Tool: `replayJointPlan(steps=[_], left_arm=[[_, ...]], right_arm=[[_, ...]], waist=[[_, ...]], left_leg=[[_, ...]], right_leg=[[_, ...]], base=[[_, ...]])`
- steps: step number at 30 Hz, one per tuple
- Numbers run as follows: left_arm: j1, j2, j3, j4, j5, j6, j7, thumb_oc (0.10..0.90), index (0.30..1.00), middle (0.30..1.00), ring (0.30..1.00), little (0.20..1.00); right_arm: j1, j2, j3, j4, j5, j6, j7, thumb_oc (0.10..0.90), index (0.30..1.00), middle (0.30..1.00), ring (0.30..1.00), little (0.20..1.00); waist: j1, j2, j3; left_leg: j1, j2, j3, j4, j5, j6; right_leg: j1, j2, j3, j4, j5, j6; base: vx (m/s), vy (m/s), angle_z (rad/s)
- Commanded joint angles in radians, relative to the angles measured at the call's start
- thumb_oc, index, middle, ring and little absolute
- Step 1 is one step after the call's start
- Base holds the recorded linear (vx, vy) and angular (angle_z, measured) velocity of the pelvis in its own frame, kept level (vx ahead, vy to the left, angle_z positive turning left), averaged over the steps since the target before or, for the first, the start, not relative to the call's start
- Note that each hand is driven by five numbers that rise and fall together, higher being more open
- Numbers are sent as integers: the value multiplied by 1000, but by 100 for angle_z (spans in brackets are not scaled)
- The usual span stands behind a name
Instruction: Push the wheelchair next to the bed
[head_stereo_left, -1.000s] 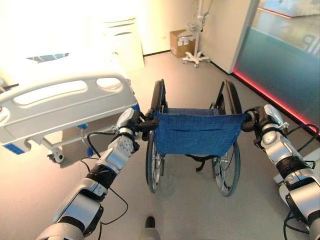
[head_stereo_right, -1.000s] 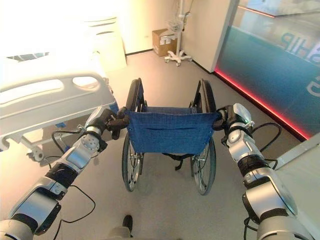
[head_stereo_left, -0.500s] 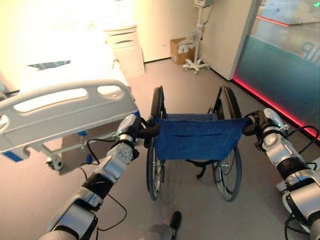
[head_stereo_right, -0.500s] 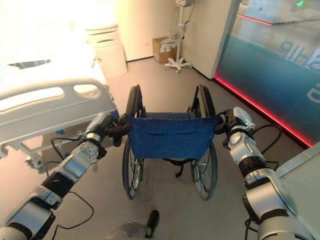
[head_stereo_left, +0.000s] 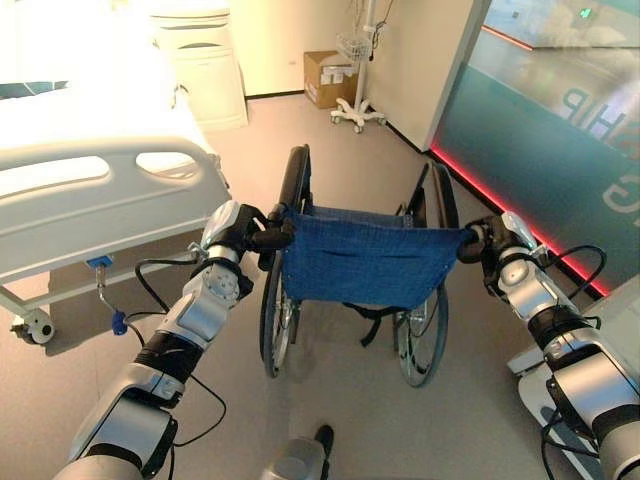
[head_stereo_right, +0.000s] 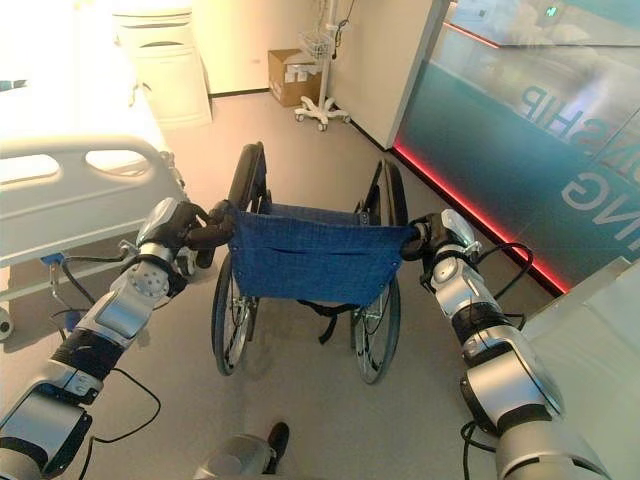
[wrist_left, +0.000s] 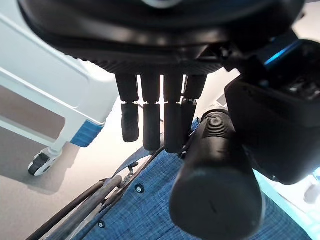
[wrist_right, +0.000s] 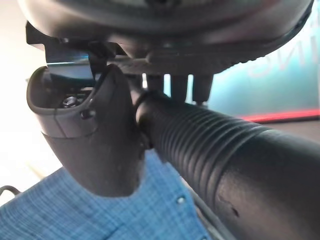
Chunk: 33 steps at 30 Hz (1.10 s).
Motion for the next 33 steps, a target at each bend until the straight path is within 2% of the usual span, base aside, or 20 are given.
replayJointPlan(steps=[1,3,5,6,7,8,10,11,14,15,17,19,21,24,29,33], left_arm=[[170,-80,-151,90,-23,-13,-136,400,300,300,300,300],[159,-87,-170,104,-18,-19,-137,400,300,300,300,300],[144,-85,-179,114,-24,-27,-133,400,300,300,300,300],[114,-74,-189,123,-38,-35,-135,400,300,300,300,300],[113,-75,-189,124,-38,-35,-135,400,300,300,300,300],[99,-67,-189,127,-42,-38,-141,400,300,300,300,300],[90,-60,-190,130,-35,-51,-155,400,300,300,300,300],[97,-63,-183,131,-18,-67,-163,400,300,300,300,300],[110,-66,-175,125,-6,-72,-167,400,300,300,300,300],[114,-66,-175,122,1,-74,-172,400,300,300,300,300],[119,-65,-180,119,-8,-75,-172,400,300,300,300,300],[128,-71,-180,111,-36,-61,-158,400,300,300,300,300],[131,-86,-172,102,-57,-59,-149,400,300,300,300,300],[97,-116,-183,107,-53,-63,-130,400,300,300,300,300],[61,-132,-191,103,-81,-47,-105,400,300,300,300,300],[58,-146,-189,103,-83,-30,-87,400,300,300,300,300]], right_arm=[[80,23,110,-158,-64,-127,146,400,300,300,300,300],[80,12,113,-161,-51,-131,135,400,300,300,300,300],[73,12,116,-159,-52,-128,131,400,300,300,300,300],[64,14,126,-158,-49,-121,114,400,300,300,300,300],[64,14,126,-158,-49,-121,113,400,300,300,300,300],[62,7,128,-166,-45,-118,112,400,300,300,300,300],[60,-11,125,-188,-38,-97,119,400,300,300,300,300],[62,-28,118,-218,-31,-67,128,400,300,300,300,300],[65,-42,109,-263,-24,-27,143,400,300,300,300,300],[62,-46,111,-279,-20,-4,145,400,300,300,300,300],[61,-57,105,-288,-17,10,158,400,300,300,300,300],[65,-72,94,-293,-22,4,180,400,300,300,300,300],[73,-98,91,-321,-31,-4,188,400,300,300,300,300],[58,-115,79,-314,-44,-22,166,400,300,300,300,300],[65,-138,57,-312,-44,-41,159,400,300,300,300,300],[82,-132,57,-300,-52,-59,157,400,300,300,300,300]], waist=[[-10,-11,51],[-48,26,73],[-67,36,93],[-90,34,122],[-91,36,125],[-103,26,139],[-122,23,149],[-131,22,145],[-133,12,132],[-141,10,127],[-152,8,116],[-159,6,111],[-175,4,124],[-202,20,147],[-239,53,150],[-250,68,140]], left_leg=[[-6,-50,-50,-10,-16,16],[39,-18,-110,0,-37,8],[56,-6,-131,12,-57,4],[77,1,-161,27,-96,0],[79,3,-162,30,-100,-1],[94,2,-179,42,-137,-7],[118,17,-212,59,-183,-24],[131,41,-232,56,-197,-43],[146,79,-243,50,-210,-74],[160,103,-255,43,-211,-88],[162,154,-253,37,-191,-110],[164,195,-234,35,-166,-130],[144,238,-184,35,-84,-153],[138,275,-128,-12,-15,-170],[170,308,-75,-106,40,-196],[182,333,-42,-134,78,-210]], right_leg=[[-19,-29,-7,107,419,17],[-132,-65,35,78,385,-5],[-180,-91,53,53,394,-8],[-254,-136,93,-16,449,-1],[-249,-135,92,-18,448,-1],[-276,-165,123,-91,491,11],[-293,-187,163,-265,504,22],[-293,-195,183,-335,511,33],[-276,-204,175,-337,512,41],[-275,-189,189,-294,498,41],[-276,-165,169,-198,423,47],[-269,-159,132,-162,388,43],[-257,-148,82,-153,371,22],[-237,-123,47,-174,357,-7],[-223,-93,14,-168,320,-31],[-199,-70,-2,-169,290,-53]], base=[[324,-98,10],[245,-159,21],[150,-214,39],[136,-243,57],[190,-310,63],[216,-268,51],[330,-403,64],[271,-357,62],[218,-366,73],[182,-336,95],[188,-337,92],[177,-300,74],[99,-247,41],[-3,-197,25],[26,-118,35],[61,-143,9]])
